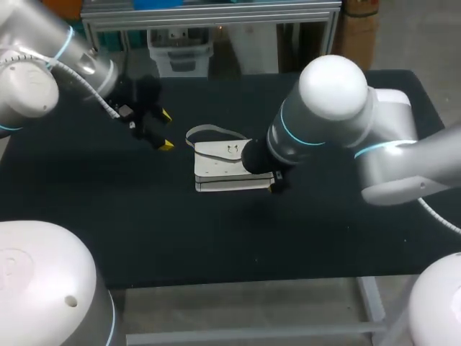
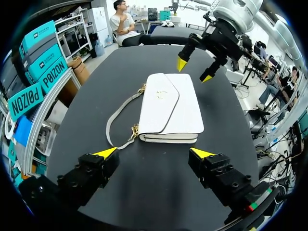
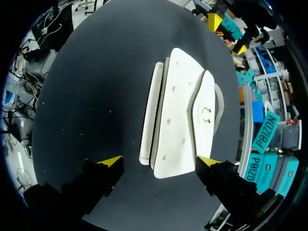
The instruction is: Pick up the bag, open it, inspect its contents, close it, and place it on the opposite side
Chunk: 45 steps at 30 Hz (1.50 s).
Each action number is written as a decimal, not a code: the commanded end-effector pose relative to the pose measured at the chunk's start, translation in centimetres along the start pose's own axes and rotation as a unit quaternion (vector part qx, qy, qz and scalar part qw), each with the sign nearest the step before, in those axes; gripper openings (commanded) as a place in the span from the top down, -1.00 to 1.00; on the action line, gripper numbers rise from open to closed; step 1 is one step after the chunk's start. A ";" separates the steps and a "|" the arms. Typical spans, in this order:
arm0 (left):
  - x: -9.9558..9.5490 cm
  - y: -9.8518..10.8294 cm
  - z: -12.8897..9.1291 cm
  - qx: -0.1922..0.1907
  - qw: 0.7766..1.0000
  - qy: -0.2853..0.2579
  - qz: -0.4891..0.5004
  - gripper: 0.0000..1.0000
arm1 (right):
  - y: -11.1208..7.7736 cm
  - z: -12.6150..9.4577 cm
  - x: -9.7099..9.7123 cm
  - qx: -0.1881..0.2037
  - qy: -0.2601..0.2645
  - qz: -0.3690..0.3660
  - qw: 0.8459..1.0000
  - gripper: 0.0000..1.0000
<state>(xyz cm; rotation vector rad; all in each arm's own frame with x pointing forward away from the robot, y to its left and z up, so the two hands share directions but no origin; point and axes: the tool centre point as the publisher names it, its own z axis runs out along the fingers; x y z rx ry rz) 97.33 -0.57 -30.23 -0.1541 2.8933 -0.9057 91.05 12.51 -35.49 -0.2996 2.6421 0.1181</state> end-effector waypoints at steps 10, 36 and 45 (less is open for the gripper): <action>-0.4 0.3 1.0 -0.012 1.000 0.012 0.019 -1.00 | 0.7 2.1 -1.5 0.007 -0.030 -0.004 1.000 -0.86; -0.3 1.2 1.6 -0.036 0.998 0.026 0.052 -1.00 | 0.7 3.9 -2.9 0.013 -0.052 -0.012 0.999 -0.10; 0.0 1.0 2.0 -0.045 0.997 0.029 0.060 -1.00 | 0.6 4.3 -2.8 0.006 -0.055 -0.026 0.998 0.00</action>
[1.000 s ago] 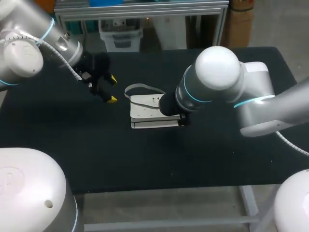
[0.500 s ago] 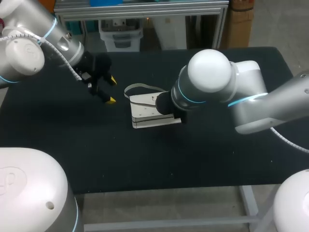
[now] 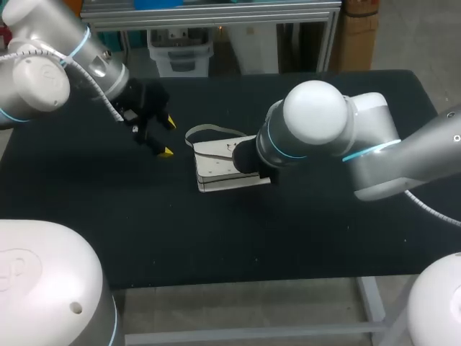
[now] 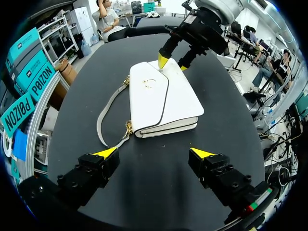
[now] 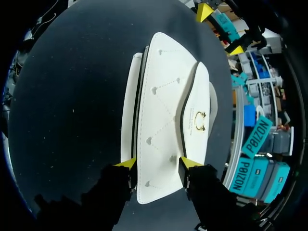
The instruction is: Pick up the bag, open it, inspect its contents, close it, and place it on the opposite side
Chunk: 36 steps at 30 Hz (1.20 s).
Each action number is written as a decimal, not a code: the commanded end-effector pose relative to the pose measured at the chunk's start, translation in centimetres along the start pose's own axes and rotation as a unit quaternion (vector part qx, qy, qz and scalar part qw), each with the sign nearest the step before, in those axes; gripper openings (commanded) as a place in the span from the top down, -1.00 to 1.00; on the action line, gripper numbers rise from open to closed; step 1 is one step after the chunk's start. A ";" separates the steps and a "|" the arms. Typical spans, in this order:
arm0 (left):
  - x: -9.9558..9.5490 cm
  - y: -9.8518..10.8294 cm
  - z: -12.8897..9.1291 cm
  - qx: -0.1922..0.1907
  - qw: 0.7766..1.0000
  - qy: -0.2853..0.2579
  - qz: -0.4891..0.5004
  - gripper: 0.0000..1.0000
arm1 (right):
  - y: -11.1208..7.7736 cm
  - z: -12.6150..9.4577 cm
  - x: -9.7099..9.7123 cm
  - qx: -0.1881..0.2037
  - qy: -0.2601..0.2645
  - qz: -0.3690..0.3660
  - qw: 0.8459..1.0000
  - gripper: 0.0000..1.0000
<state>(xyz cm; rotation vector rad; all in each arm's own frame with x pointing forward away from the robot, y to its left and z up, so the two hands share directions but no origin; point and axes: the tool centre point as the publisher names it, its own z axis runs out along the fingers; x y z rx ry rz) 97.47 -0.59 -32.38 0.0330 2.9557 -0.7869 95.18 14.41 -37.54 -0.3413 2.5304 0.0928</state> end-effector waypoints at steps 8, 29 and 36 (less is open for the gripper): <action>0.1 -0.4 0.4 -0.007 1.000 -0.002 0.018 -1.00 | -0.2 0.4 0.4 -0.002 -0.004 -0.006 1.000 1.00; 1.5 -2.3 -0.5 0.090 0.978 -0.044 0.185 -1.00 | 3.0 0.2 3.0 0.033 -0.017 0.044 0.998 1.00; 1.7 -2.8 -0.6 0.097 0.970 -0.047 0.218 -1.00 | 3.0 0.4 3.2 0.032 -0.021 0.050 0.998 1.00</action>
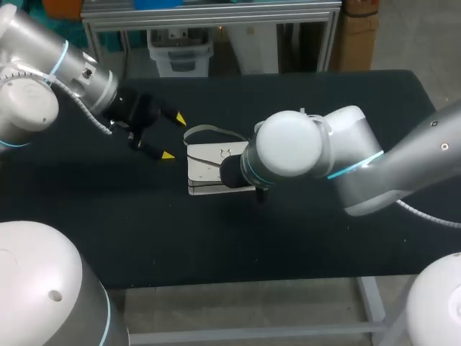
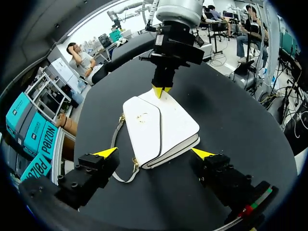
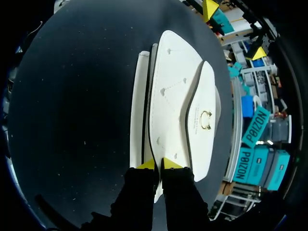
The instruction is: Pick up the bag, open it, inspect its contents, close it, and place it on the opposite side
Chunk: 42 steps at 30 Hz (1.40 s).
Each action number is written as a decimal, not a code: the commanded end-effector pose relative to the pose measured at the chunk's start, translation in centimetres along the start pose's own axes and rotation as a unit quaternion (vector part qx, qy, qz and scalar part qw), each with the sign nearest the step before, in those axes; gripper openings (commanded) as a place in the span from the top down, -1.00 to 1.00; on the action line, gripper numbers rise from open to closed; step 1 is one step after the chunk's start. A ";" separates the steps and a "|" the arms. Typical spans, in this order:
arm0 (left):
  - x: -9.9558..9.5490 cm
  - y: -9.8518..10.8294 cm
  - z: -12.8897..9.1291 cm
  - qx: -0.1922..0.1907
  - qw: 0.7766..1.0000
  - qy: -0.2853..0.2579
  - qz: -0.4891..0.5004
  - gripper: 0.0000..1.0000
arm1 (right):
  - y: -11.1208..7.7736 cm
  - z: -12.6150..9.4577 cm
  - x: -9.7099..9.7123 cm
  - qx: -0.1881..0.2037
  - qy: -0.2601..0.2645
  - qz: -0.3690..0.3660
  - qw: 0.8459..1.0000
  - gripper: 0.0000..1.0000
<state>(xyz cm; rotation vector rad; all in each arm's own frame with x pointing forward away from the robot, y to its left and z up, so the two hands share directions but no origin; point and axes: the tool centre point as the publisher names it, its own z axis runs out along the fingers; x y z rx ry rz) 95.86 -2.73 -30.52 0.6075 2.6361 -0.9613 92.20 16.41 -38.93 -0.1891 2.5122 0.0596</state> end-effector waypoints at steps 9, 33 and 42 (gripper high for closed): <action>0.1 -0.2 0.3 0.002 1.000 0.025 0.013 -1.00 | 0.4 0.7 0.8 -0.004 -0.013 0.010 1.000 1.00; 0.0 -0.3 1.9 0.002 0.997 0.003 0.071 -1.00 | 0.4 0.7 0.8 -0.004 -0.013 0.010 1.000 1.00; -0.3 -0.4 2.0 0.005 0.997 -0.004 0.082 -1.00 | 0.4 0.7 0.8 -0.004 -0.013 0.010 1.000 1.00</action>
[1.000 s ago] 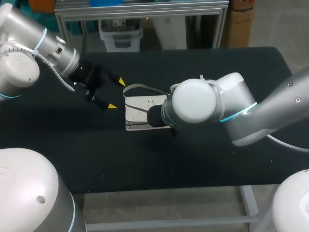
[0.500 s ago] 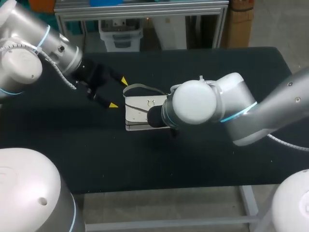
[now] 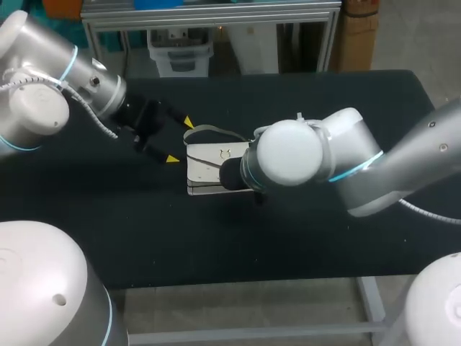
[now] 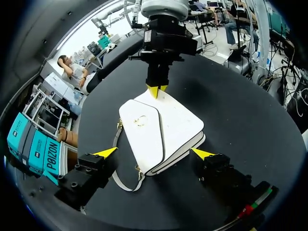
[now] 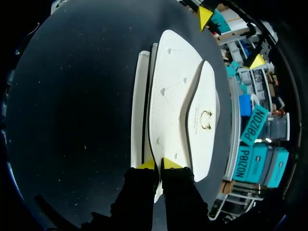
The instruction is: Pick up the bag, open it, inspect its contents, close it, and place it on the opposite side
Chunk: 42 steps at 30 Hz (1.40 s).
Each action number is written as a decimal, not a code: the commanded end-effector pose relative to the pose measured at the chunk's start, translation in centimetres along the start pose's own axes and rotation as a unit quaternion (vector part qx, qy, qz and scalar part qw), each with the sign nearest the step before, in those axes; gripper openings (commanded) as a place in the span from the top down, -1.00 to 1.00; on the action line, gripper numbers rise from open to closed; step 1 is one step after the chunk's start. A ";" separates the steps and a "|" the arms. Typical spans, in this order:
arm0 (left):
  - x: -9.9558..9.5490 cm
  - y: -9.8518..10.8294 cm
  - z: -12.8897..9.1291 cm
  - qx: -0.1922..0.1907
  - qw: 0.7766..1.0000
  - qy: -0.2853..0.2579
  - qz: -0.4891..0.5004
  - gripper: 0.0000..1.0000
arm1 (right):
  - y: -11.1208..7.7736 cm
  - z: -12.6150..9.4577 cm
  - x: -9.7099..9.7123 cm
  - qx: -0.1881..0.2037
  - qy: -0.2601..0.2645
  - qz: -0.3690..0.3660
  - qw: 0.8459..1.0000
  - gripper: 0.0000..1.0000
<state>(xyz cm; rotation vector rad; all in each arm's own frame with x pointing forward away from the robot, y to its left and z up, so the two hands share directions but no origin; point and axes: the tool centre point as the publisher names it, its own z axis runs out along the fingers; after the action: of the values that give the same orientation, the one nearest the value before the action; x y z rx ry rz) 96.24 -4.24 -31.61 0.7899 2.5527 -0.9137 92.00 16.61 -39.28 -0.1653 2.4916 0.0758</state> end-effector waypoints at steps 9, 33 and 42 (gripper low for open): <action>0.4 -1.0 0.7 0.009 0.999 -0.024 0.036 -1.00 | 0.3 0.5 0.7 0.015 -0.062 0.017 0.998 1.00; 0.4 -2.6 2.2 0.025 0.995 -0.056 0.085 -1.00 | 0.0 1.1 0.9 0.012 -0.093 0.036 0.995 1.00; 0.9 -3.3 4.1 0.003 0.987 -0.087 0.134 -0.65 | 0.0 1.1 0.9 0.012 -0.093 0.036 0.995 1.00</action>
<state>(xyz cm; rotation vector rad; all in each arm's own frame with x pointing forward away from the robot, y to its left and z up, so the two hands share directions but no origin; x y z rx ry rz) 94.56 -8.08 -32.77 1.0116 2.2687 -0.8673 91.97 16.78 -39.67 -0.0514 2.3333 0.0715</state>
